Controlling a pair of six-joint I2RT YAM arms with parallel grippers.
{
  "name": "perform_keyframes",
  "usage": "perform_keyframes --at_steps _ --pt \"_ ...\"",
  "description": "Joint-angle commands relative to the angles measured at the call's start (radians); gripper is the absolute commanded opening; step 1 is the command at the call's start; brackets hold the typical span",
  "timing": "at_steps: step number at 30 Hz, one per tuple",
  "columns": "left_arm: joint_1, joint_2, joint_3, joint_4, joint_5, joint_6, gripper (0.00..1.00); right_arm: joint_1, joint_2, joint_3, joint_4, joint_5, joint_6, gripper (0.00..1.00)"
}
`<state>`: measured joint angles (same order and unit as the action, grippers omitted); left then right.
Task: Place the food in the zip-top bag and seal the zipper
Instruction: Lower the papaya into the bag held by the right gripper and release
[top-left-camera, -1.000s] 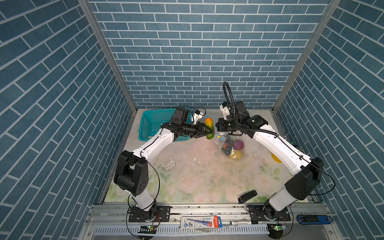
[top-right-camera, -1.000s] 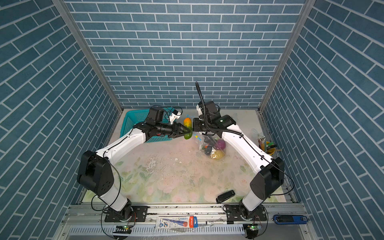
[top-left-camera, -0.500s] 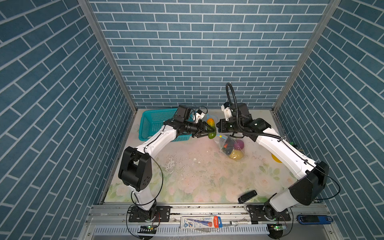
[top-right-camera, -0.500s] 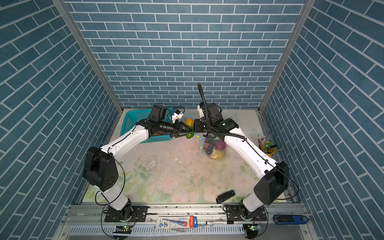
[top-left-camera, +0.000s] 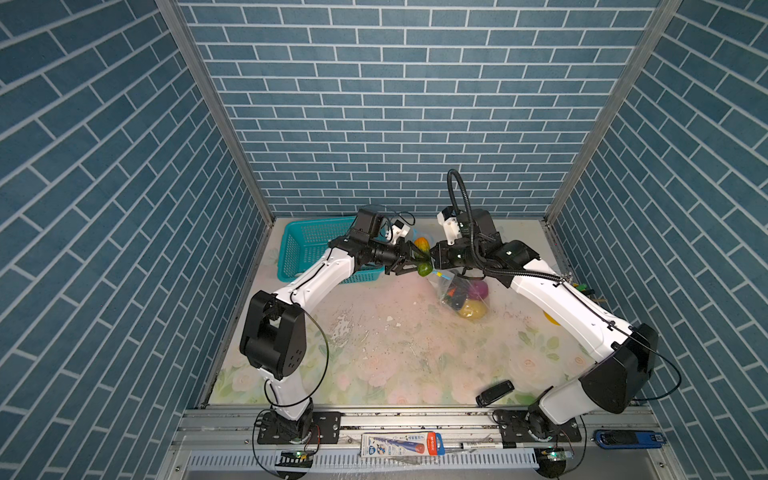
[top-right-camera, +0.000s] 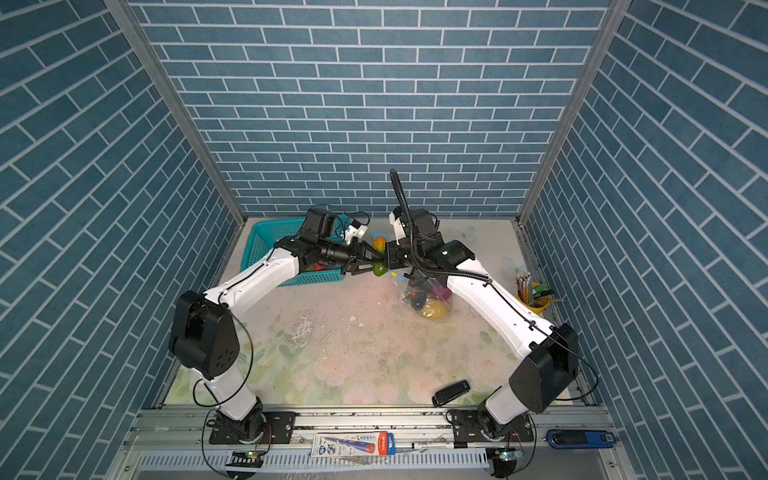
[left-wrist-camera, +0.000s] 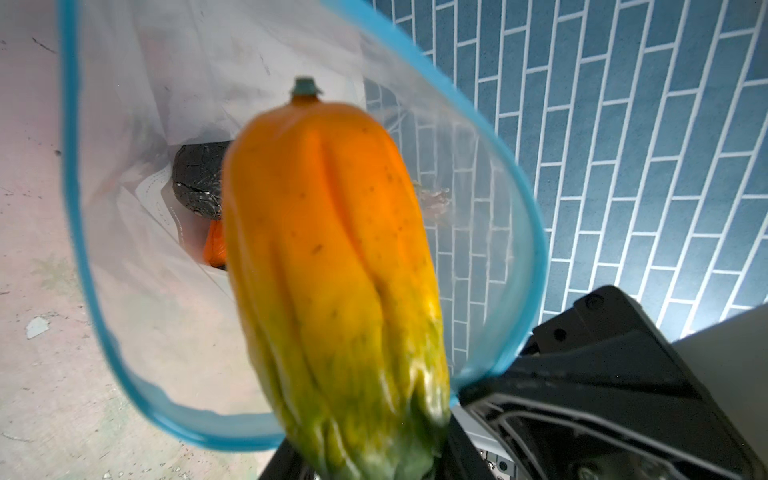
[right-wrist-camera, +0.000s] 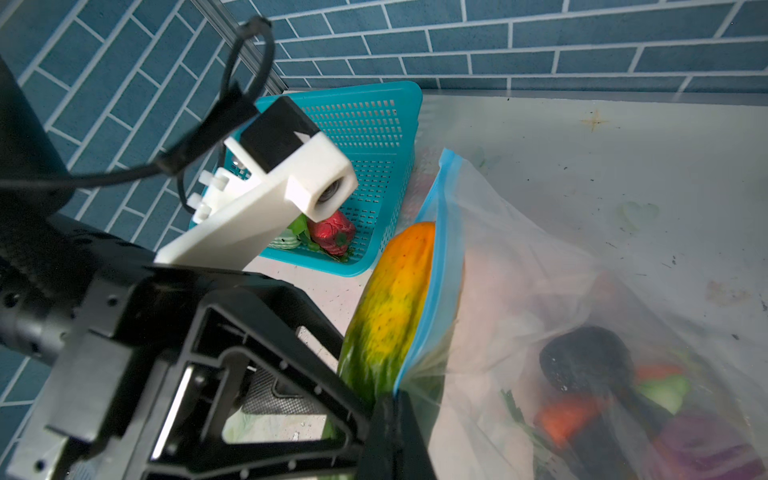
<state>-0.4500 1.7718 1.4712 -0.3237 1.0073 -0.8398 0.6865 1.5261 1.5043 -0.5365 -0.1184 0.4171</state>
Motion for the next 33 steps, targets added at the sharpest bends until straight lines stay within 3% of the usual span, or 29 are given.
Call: perform_keyframes --at_steps 1,10,17,25,33 --pt "0.005 0.021 0.016 0.015 -0.007 -0.020 0.27 0.010 -0.045 -0.022 0.042 0.002 -0.034 0.00" --pt "0.013 0.013 -0.018 0.160 -0.041 -0.112 0.27 0.016 -0.048 -0.025 0.044 0.000 -0.038 0.00" --pt "0.013 0.027 -0.014 0.176 -0.049 -0.124 0.28 0.026 -0.046 -0.021 0.046 0.000 -0.037 0.00" --pt "0.000 0.018 -0.022 0.116 -0.062 -0.043 0.35 0.031 -0.046 -0.016 0.046 0.006 -0.038 0.00" --pt "-0.009 0.013 -0.017 0.023 -0.030 0.049 0.35 0.031 -0.050 -0.010 0.044 0.021 -0.041 0.00"
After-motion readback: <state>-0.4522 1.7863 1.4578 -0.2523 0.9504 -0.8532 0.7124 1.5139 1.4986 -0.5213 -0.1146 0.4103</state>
